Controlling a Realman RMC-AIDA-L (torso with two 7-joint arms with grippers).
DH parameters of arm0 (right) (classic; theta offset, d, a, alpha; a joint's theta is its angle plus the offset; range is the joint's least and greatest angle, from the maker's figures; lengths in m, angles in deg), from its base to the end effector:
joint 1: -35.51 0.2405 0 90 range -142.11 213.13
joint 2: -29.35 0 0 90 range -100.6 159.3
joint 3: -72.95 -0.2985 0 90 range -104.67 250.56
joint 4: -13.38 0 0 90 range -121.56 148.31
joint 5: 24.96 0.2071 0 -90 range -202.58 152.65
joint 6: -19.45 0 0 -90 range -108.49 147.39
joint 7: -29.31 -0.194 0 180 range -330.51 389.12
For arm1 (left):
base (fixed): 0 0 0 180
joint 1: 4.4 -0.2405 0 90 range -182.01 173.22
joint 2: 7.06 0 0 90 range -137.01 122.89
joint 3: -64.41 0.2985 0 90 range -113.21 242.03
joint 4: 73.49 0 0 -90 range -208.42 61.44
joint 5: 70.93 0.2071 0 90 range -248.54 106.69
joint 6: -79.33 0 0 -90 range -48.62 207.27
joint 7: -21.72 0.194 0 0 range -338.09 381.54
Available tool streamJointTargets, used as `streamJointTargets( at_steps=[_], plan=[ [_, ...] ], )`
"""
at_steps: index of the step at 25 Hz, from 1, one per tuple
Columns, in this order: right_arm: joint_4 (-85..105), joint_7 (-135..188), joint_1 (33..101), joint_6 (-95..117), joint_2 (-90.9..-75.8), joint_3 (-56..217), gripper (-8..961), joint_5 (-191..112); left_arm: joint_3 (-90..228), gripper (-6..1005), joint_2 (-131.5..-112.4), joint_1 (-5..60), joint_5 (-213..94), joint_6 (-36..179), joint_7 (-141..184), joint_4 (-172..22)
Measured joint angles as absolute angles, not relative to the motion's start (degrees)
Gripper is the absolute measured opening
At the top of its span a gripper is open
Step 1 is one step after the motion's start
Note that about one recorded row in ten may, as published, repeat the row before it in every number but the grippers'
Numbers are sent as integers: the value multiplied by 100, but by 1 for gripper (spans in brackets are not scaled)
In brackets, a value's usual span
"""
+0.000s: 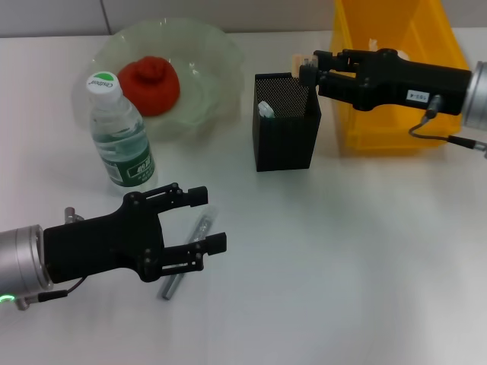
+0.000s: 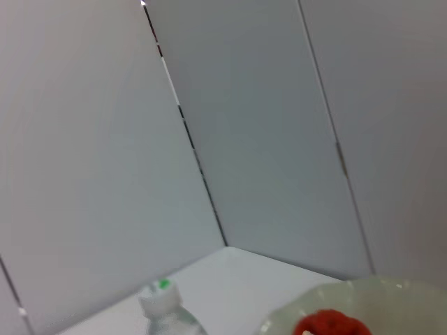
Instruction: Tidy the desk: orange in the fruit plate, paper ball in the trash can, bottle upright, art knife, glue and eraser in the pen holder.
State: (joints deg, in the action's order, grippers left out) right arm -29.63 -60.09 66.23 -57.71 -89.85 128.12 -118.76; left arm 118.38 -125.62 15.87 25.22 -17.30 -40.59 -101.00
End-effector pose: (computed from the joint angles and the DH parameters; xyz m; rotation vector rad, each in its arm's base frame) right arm 0.2186 0.4095 -0.0533 -2.5640 0.6802 0.8875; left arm -0.2791 0.2810 -0.0866 -2.7475 -0.5115 -1.0209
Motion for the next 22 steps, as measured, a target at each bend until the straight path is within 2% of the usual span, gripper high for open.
streamJointTargets(
  at_steps=[13, 18, 22],
  plan=[
    [-2533, -5744, 6883, -4790, -8993, 13262, 443, -11901, 11838, 784, -12571, 1609, 2523, -1734, -4059, -10099],
    [-2557, -5690, 6884, -4785, -8999, 13336, 562, -11880, 11834, 784, -12569, 1598, 2523, -1740, -4059, -10100],
    [-2557, -5691, 6861, -4830, -9005, 13317, 560, -11856, 11825, 784, -12563, 1587, 2521, -1746, -4059, -10100]
  ],
)
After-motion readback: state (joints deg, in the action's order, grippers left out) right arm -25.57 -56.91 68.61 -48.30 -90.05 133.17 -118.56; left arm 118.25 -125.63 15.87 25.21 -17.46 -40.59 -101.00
